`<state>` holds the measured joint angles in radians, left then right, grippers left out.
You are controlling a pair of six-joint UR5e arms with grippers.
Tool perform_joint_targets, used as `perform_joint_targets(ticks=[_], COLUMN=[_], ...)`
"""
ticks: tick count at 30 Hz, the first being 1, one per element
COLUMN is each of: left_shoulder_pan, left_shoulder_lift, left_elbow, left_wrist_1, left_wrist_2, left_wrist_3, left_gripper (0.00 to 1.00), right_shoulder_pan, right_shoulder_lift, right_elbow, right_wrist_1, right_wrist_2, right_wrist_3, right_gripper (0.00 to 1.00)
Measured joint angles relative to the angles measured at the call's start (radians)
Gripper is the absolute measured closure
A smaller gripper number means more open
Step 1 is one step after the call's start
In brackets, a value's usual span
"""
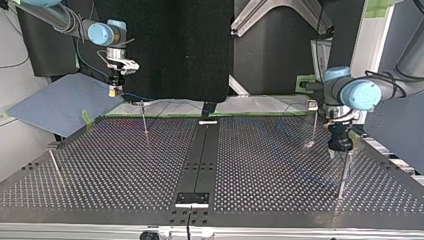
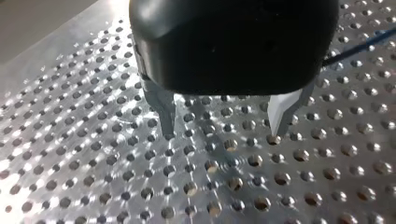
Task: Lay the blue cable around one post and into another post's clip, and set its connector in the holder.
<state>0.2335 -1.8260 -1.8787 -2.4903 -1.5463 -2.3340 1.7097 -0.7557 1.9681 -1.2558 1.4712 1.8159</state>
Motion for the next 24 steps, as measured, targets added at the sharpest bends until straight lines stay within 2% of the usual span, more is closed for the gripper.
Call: perform_joint_targets(ticks=[6,13,19,24], left_shoulder_pan=[0.004,-0.004,-0.013,-0.011], left_shoulder_lift=[0.000,-0.004,-0.045,-0.095], left_elbow=[-0.030,-0.037,-0.043,-0.081], left_wrist_1=[0.017,0.018,0.010,0.038], left_wrist_2=[0.002,0.023,0.066,0.104], left_wrist_3=[-0.024,-0.053,-0.099,-0.149], left_gripper=[0.01,0.01,0.01,0.01], right_shoulder_pan=[0.002,0.009,0.015,0.020], right_shoulder_lift=[0.000,0.000,0.000,0.000], right_elbow=[-0.013,-0.021,-0.022,-0.022], right_wrist_1=[0.007,0.020,0.021,0.021], right_wrist_2=[0.001,0.004,0.003,0.001], right_wrist_3=[0.001,0.001,0.001,0.001], right_gripper=[0.98,0.98,0.98,0.98])
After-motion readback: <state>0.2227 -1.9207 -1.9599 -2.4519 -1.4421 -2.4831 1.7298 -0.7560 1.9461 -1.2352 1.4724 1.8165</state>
